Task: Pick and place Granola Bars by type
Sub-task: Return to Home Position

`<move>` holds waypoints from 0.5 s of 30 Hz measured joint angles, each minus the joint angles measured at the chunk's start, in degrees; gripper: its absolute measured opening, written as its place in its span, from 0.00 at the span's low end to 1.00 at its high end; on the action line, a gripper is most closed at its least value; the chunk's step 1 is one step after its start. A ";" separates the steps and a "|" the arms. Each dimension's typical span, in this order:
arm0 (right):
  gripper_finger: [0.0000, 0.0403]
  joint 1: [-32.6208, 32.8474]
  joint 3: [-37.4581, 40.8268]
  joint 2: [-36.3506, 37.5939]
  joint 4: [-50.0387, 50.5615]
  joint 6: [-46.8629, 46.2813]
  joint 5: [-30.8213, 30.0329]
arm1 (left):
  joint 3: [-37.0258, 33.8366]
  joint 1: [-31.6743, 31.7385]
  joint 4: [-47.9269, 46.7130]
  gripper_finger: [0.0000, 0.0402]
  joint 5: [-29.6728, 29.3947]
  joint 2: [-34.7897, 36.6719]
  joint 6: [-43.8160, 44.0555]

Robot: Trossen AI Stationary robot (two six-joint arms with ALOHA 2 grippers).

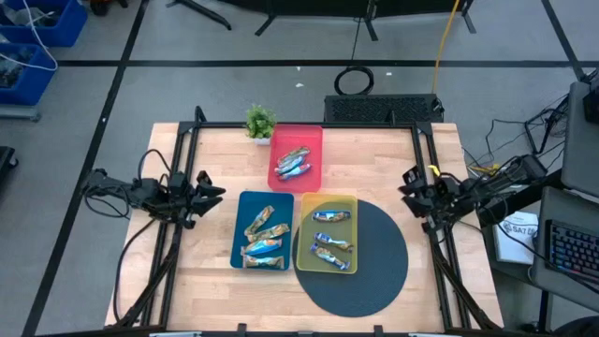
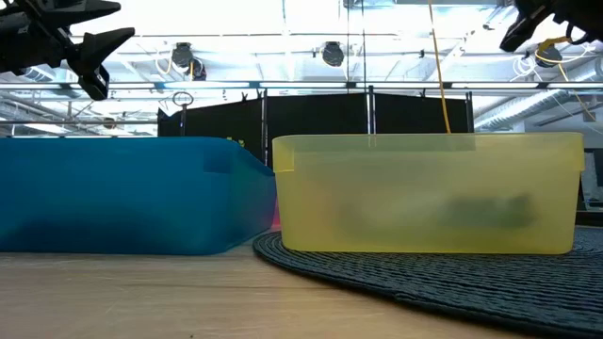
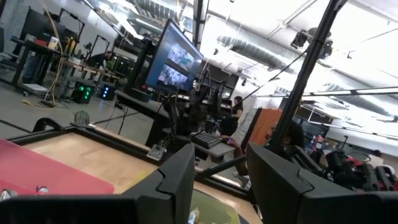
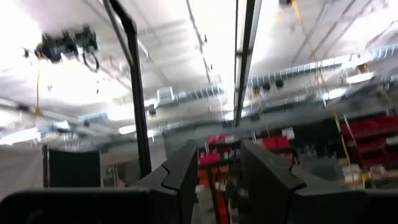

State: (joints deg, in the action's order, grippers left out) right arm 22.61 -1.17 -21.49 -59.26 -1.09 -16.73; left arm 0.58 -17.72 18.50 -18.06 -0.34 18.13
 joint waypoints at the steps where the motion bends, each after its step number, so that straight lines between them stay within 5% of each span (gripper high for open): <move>1: 0.29 0.00 0.00 0.53 -0.93 0.49 0.00 | 0.00 0.11 0.14 0.37 0.00 0.00 0.01; 15: 0.29 0.00 0.07 8.16 -5.55 2.85 0.01 | 0.00 2.68 12.64 0.37 0.00 0.02 -0.02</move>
State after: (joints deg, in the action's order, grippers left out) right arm 22.61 -1.10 -13.34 -64.81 1.76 -16.72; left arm 0.58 -15.03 31.14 -18.06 -0.32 18.11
